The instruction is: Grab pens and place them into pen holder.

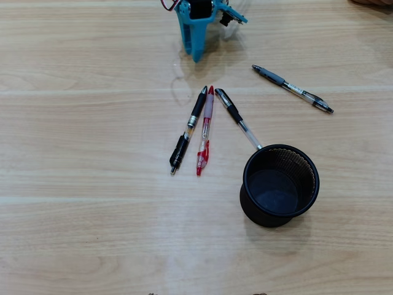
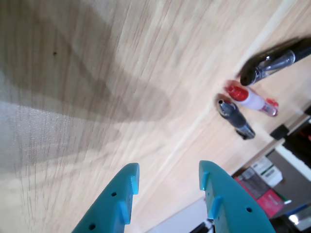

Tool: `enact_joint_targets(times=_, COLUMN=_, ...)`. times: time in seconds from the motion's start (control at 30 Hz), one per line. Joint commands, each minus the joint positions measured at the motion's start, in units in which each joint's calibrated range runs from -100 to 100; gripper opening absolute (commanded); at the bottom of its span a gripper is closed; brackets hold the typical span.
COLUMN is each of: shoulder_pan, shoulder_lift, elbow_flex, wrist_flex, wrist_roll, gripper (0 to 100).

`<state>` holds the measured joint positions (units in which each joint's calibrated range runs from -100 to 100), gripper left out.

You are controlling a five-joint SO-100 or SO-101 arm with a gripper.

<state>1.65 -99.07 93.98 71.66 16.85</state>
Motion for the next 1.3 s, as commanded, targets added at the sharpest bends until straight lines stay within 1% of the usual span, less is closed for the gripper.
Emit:
enact_joint_targets(times=0.0, shoulder_pan=-2.1, shoulder_lift=0.1, elbow_flex=0.0, wrist_flex=3.7, wrist_roll=0.3, gripper=14)
enact_joint_targets(times=0.13, shoulder_pan=-8.0, shoulder_lift=0.1, elbow_flex=0.1, wrist_flex=3.7, wrist_roll=0.3, gripper=14)
enact_joint_targets(times=0.3, shoulder_pan=-9.5, shoulder_lift=0.1, elbow_flex=0.1, wrist_flex=3.7, wrist_roll=0.3, gripper=14)
enact_joint_targets(times=1.27, shoulder_pan=-8.8, shoulder_lift=0.1, elbow_flex=0.1, wrist_flex=3.4, wrist_roll=0.3, gripper=14)
